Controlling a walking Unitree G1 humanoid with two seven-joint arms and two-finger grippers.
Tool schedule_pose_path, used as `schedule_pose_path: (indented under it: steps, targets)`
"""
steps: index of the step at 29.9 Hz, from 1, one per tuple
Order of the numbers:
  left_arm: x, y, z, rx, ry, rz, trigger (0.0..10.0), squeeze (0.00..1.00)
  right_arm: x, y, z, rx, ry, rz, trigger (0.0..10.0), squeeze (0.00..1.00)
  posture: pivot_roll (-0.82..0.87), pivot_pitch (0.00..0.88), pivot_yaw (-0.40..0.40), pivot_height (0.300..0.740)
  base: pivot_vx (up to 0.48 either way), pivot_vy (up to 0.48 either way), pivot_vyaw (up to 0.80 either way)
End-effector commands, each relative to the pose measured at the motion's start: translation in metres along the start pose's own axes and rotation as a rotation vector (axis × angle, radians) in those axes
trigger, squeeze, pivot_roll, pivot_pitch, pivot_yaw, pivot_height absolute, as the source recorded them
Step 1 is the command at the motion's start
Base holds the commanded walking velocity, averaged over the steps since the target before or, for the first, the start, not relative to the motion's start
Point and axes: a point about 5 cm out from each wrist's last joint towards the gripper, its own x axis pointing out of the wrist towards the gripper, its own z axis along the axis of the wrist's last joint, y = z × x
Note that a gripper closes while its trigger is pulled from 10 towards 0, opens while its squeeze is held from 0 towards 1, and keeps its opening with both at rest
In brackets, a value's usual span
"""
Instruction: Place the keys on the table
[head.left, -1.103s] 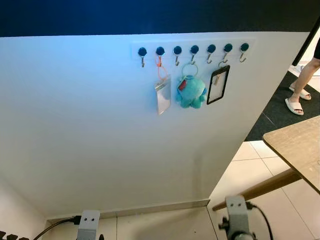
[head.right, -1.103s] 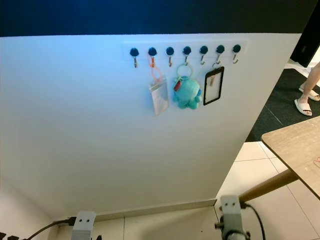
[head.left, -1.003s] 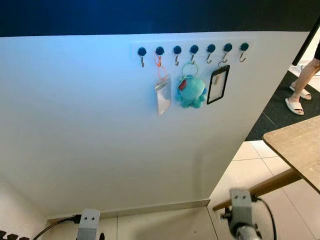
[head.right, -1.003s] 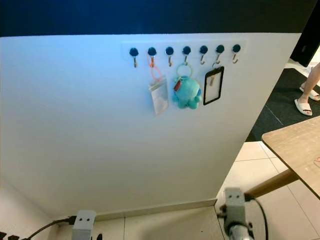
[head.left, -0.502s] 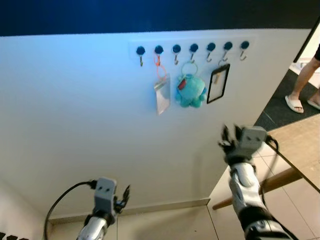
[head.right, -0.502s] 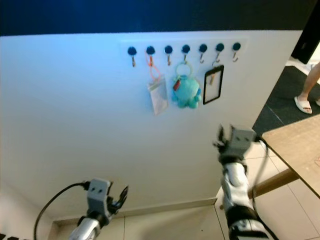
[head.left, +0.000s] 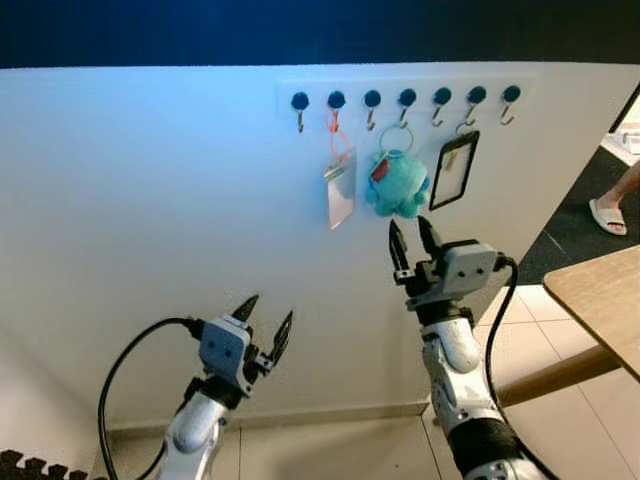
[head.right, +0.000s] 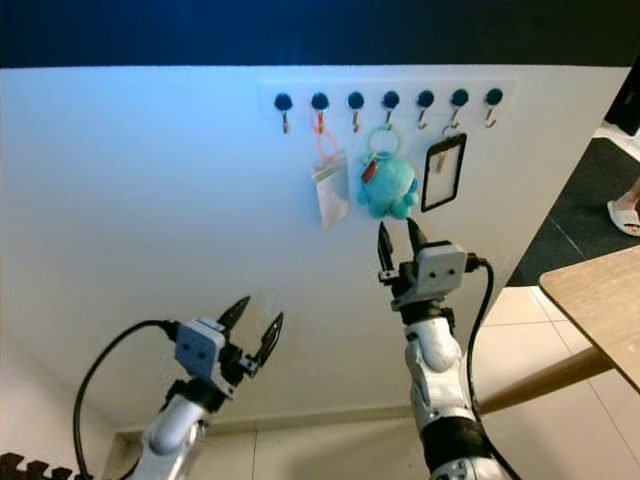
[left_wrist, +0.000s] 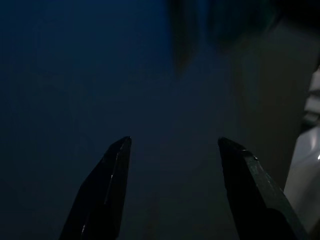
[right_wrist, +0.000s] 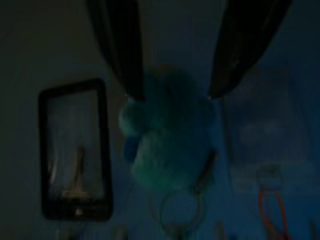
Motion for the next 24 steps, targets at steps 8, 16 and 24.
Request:
schedule_pose_path:
  steps: [8,16,24]
  targets:
    - [0.012,-0.006,0.022,-0.012,-0.069,-0.021,10.0,0.0,0.011,0.0,0.012,-0.001,-0.023,-0.025,10.0,0.0,0.03,0.056,0.0,0.74,0.0,0.0,0.0]
    - [0.017,-0.024,0.042,-0.048,-0.097,-0.168,10.0,0.0,0.024,-0.002,0.021,-0.021,-0.028,-0.039,10.0,0.0,0.03,0.063,-0.005,0.74,0.0,0.0,0.0]
    - [0.029,-0.034,0.06,-0.074,-0.148,-0.216,10.0,0.0,0.03,-0.004,0.028,0.012,-0.055,-0.079,10.0,0.93,0.03,0.065,-0.003,0.74,0.0,0.0,0.0]
